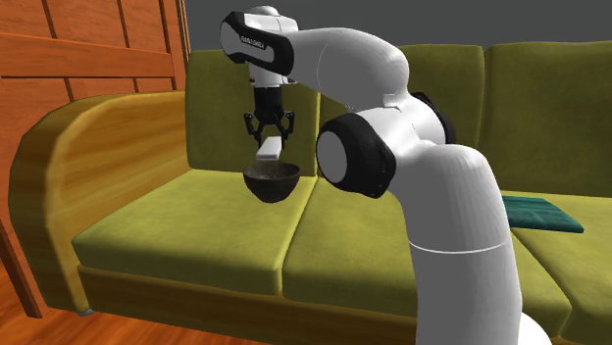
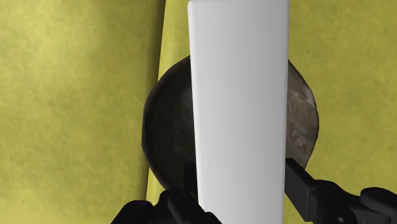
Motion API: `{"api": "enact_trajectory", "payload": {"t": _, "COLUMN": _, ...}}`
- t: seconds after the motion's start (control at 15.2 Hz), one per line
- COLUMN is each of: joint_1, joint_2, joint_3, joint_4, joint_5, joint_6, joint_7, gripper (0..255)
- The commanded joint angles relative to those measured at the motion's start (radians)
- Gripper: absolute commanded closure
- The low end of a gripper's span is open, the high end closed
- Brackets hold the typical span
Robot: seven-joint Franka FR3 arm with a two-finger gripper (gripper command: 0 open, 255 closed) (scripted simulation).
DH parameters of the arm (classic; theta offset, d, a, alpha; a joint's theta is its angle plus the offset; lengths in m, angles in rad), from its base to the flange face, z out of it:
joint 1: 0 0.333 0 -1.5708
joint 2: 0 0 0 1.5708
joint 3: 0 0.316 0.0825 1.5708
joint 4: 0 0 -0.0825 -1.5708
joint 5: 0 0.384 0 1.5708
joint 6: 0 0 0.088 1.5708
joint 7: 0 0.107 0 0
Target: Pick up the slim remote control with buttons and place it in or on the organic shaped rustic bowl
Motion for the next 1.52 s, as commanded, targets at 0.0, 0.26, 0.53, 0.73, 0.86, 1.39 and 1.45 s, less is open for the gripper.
{"api": "enact_trajectory", "payload": {"t": 0.0, "joint_1": 0.004, "joint_2": -0.026, "joint_3": 0.0, "joint_4": -0.07, "joint_5": -0.004, "joint_6": 0.046, "joint_7": 0.001, "gripper": 255}}
{"api": "enact_trajectory", "payload": {"t": 0.26, "joint_1": 0.011, "joint_2": -0.067, "joint_3": 0.001, "joint_4": -0.188, "joint_5": -0.01, "joint_6": 0.123, "joint_7": 0.004, "gripper": 255}}
{"api": "enact_trajectory", "payload": {"t": 0.53, "joint_1": 0.014, "joint_2": -0.092, "joint_3": 0.001, "joint_4": -0.271, "joint_5": -0.013, "joint_6": 0.181, "joint_7": 0.007, "gripper": 255}}
{"api": "enact_trajectory", "payload": {"t": 0.73, "joint_1": 0.014, "joint_2": -0.092, "joint_3": 0.001, "joint_4": -0.271, "joint_5": -0.013, "joint_6": 0.181, "joint_7": 0.007, "gripper": 255}}
{"api": "enact_trajectory", "payload": {"t": 0.86, "joint_1": 0.014, "joint_2": -0.092, "joint_3": 0.001, "joint_4": -0.271, "joint_5": -0.013, "joint_6": 0.181, "joint_7": 0.007, "gripper": 255}}
{"api": "enact_trajectory", "payload": {"t": 1.39, "joint_1": 0.014, "joint_2": -0.092, "joint_3": 0.001, "joint_4": -0.271, "joint_5": -0.013, "joint_6": 0.181, "joint_7": 0.007, "gripper": 0}}
{"api": "enact_trajectory", "payload": {"t": 1.45, "joint_1": 0.012, "joint_2": -0.073, "joint_3": 0.001, "joint_4": -0.209, "joint_5": -0.011, "joint_6": 0.137, "joint_7": 0.006, "gripper": 0}}
